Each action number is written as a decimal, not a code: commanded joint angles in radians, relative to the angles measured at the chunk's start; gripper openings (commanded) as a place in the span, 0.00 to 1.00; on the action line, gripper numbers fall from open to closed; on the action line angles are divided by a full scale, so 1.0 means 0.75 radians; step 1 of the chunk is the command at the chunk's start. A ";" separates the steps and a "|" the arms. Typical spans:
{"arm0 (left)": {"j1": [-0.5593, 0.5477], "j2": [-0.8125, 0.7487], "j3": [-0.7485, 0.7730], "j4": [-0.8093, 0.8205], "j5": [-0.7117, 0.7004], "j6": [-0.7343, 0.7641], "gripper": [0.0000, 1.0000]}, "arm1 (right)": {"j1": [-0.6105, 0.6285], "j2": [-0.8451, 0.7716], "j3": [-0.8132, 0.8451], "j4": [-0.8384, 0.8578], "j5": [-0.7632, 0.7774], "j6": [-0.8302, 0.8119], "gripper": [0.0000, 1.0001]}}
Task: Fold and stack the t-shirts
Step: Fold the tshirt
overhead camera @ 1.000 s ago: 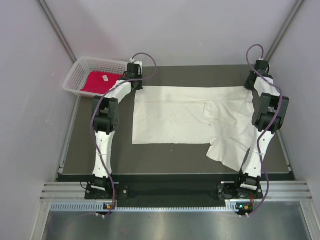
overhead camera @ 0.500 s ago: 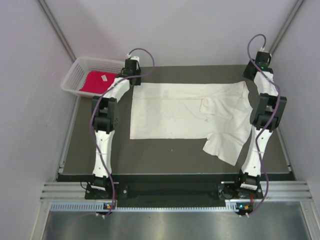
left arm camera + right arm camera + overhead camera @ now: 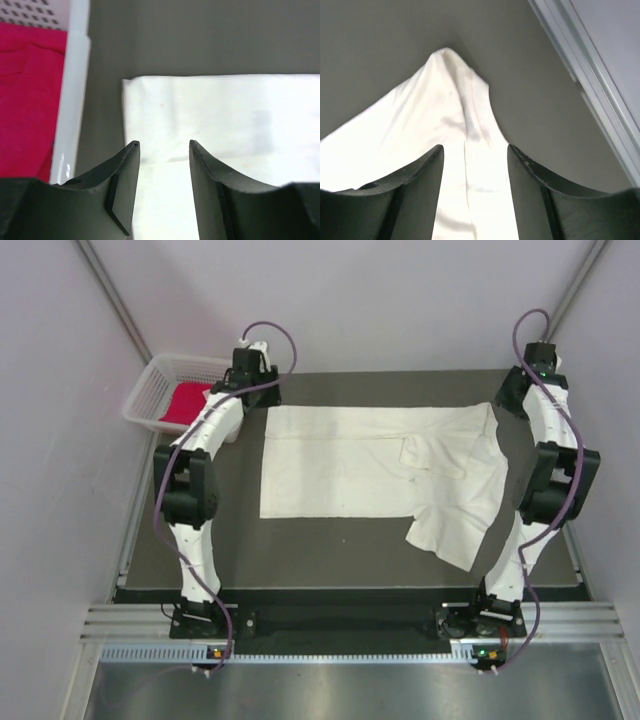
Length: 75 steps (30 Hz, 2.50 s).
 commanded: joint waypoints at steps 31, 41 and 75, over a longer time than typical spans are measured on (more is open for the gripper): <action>-0.048 -1.110 -1.421 -0.298 0.053 -0.846 0.38 | -0.038 -1.274 -1.528 -0.335 -0.211 0.253 0.54; -0.046 -0.868 -1.364 -0.239 0.055 -0.899 0.45 | -0.069 -1.264 -1.542 -0.329 -0.221 0.206 0.54; -0.046 -0.719 -1.339 -0.108 0.014 -0.838 0.00 | -0.157 -1.215 -1.593 -0.278 -0.135 0.216 0.49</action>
